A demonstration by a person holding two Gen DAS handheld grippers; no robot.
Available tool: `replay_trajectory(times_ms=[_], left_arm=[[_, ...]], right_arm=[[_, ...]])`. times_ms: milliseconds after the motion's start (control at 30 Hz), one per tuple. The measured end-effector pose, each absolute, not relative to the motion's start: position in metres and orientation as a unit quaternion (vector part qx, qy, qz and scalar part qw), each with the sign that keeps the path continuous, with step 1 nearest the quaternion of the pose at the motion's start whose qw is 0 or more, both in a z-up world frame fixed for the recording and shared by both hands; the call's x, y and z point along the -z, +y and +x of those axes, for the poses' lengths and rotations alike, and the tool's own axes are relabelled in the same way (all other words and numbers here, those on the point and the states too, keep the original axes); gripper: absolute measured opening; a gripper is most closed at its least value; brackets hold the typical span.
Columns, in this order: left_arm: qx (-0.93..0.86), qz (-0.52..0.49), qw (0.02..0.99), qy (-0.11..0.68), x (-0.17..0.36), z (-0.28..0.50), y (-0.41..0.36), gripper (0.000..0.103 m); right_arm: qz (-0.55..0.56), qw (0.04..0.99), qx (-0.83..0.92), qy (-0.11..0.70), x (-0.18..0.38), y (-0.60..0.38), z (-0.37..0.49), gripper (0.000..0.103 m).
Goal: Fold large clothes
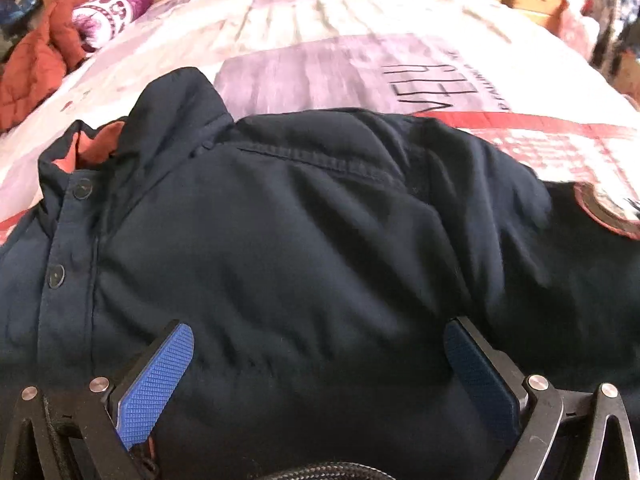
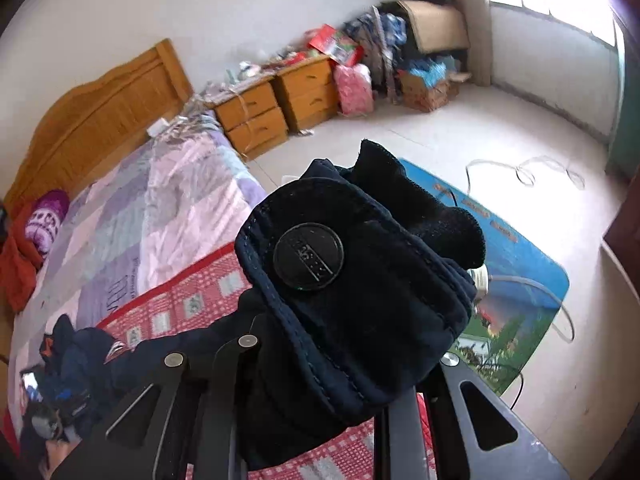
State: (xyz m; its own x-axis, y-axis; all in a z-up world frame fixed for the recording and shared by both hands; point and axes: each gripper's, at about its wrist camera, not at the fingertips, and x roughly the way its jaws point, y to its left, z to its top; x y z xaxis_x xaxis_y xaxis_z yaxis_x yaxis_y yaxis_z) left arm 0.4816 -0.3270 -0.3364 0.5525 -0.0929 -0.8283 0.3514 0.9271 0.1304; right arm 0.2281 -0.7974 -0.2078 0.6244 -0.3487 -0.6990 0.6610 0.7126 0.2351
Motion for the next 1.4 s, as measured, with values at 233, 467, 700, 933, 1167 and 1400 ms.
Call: replay_trajectory(times_ms=[233, 467, 700, 933, 1167, 1400], left_arm=[[0.086, 0.181, 0.855, 0.479, 0.354, 0.502, -0.348, 0.103], [0.102, 0.185, 0.840, 0.499, 0.349, 0.504, -0.346, 0.103], [0.130, 0.153, 0.854, 0.480, 0.312, 0.477, -0.283, 0.103], [0.127, 0.131, 0.865, 0.467, 0.279, 0.448, -0.157, 0.103], [0.082, 0.106, 0.872, 0.471, 0.266, 0.438, -0.024, 0.103], [0.057, 0.101, 0.884, 0.453, 0.249, 0.403, 0.070, 0.103]], right_arm=[[0.162, 0.911, 0.239, 0.294, 0.140, -0.745, 0.231, 0.021], [0.070, 0.943, 0.182, 0.270, 0.071, -0.668, 0.255, 0.021], [0.017, 0.952, 0.146, 0.269, 0.035, -0.583, 0.297, 0.021], [-0.023, 0.953, 0.108, 0.283, 0.036, -0.467, 0.360, 0.021], [-0.045, 0.944, 0.078, 0.316, 0.085, -0.348, 0.440, 0.021], [-0.069, 0.931, 0.065, 0.354, 0.171, -0.228, 0.512, 0.021]])
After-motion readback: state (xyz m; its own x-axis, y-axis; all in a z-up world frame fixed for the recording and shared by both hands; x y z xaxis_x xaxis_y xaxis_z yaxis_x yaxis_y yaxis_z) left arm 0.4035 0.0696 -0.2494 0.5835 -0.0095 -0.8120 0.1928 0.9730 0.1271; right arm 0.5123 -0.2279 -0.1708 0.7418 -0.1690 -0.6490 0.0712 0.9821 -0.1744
